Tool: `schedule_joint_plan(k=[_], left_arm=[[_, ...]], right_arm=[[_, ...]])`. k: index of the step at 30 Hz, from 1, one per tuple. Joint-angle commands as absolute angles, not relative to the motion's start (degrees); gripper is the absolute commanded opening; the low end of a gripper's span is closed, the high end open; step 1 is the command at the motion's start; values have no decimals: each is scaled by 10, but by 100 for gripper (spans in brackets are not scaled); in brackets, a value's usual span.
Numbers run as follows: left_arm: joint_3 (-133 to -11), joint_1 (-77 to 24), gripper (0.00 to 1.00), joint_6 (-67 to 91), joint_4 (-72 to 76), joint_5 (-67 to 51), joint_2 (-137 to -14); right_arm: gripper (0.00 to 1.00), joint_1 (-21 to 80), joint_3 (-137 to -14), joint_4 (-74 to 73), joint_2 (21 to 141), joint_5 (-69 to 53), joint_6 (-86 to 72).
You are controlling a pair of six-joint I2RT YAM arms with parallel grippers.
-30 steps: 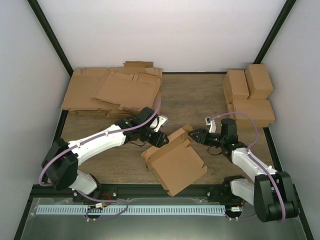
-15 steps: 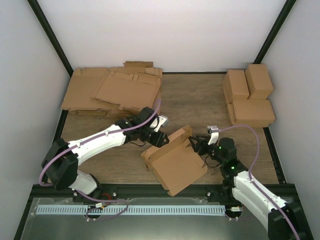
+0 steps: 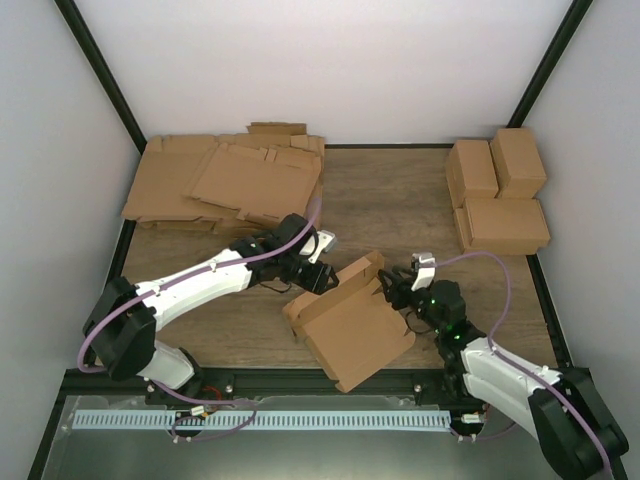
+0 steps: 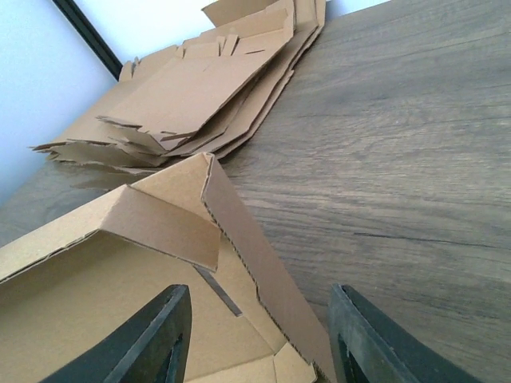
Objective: Fold the paper box
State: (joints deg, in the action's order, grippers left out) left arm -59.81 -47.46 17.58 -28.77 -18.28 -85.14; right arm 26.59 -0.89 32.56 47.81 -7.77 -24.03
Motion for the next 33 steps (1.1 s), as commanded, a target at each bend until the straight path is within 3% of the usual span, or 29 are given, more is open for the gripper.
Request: schedule_joint_plan(k=[1, 15, 25, 33], left_arm=[[-606, -476, 50, 176, -305, -176, -861], [-612, -477, 50, 190, -293, -180, -871], [-614, -476, 49, 201, -299, -164, -862], [-615, -473, 49, 224, -315, -112, -840]], right_arm=[[48, 273, -11, 395, 505, -44, -215], [30, 311, -48, 415, 589, -20, -149], [3, 356, -69, 439, 636, 15, -128], [1, 407, -109, 439, 654, 58, -115]])
